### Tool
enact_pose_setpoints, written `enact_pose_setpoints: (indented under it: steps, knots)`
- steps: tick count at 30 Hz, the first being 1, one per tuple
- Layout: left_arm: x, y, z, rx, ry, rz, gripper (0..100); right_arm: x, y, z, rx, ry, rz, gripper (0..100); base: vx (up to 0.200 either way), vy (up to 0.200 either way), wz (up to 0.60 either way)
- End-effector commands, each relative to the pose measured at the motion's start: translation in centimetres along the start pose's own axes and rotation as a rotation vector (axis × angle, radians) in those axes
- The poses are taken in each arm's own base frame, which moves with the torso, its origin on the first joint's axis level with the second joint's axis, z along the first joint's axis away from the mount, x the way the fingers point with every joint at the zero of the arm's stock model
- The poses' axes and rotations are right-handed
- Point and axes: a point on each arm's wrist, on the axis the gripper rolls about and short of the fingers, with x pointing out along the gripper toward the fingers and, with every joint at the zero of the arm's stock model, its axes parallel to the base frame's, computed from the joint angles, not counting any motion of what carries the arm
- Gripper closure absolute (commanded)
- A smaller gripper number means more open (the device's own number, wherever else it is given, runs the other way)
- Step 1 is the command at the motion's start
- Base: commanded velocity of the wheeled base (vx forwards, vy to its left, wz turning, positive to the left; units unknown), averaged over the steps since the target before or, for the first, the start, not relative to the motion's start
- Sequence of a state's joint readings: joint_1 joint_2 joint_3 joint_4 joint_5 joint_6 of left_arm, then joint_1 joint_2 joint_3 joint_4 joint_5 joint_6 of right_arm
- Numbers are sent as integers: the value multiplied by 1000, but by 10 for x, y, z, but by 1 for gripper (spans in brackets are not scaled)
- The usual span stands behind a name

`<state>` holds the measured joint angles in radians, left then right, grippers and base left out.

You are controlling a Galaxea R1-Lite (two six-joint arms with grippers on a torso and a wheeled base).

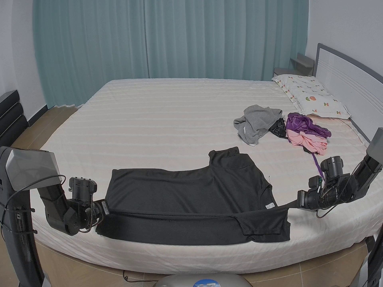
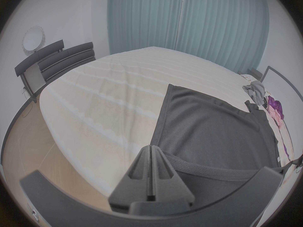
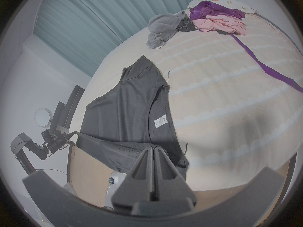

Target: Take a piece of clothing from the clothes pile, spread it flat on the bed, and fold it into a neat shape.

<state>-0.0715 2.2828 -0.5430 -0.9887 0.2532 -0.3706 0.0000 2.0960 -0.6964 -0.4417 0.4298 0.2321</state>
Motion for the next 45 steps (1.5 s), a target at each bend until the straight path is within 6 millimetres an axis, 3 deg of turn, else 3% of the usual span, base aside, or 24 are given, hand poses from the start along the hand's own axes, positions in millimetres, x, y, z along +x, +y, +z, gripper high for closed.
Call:
enact_pose_setpoints:
  steps: [1, 9, 10, 11, 12, 17, 23, 27, 33, 38, 45]
  knots:
    - [18, -3, -7, 8, 18, 7, 100, 16, -6, 0, 9, 27, -7, 100, 0, 0, 0]
    - [33, -7, -9, 12, 20, 24, 100, 31, -7, 4, 2, 40, -2, 100, 0, 0, 0]
    - [34, -8, -9, 10, 19, 23, 100, 33, -8, 5, 5, 39, -4, 0, 0, 0, 0]
    - [35, -8, -9, 6, 16, 22, 100, 34, -9, 5, 5, 39, -4, 0, 0, 0, 0]
    - [36, -9, -9, 1, 15, 20, 0, 35, -9, 5, 8, 39, -3, 0, 0, 0, 0]
    - [35, -9, -8, -9, 9, 19, 0, 31, -4, 6, 38, 30, 2, 0, 0, 0, 0]
    - [18, -8, 5, -67, -29, 6, 0, 7, 3, 7, 67, -9, 18, 0, 0, 0, 0]
    - [-13, -2, 21, -155, -69, -35, 0, -11, 9, -1, 110, -41, 43, 0, 0, 0, 0]
    - [-45, 8, 14, -244, -32, -127, 0, -16, 14, -15, 216, -101, 89, 0, 0, 0, 0]
    - [-46, 9, 9, -310, -3, -190, 0, -10, 11, -30, 240, -105, 115, 0, 40, 0, 0]
    - [-40, 13, -1, -319, 54, -190, 0, -6, 7, -38, 297, -101, 133, 0, 143, 0, 0]
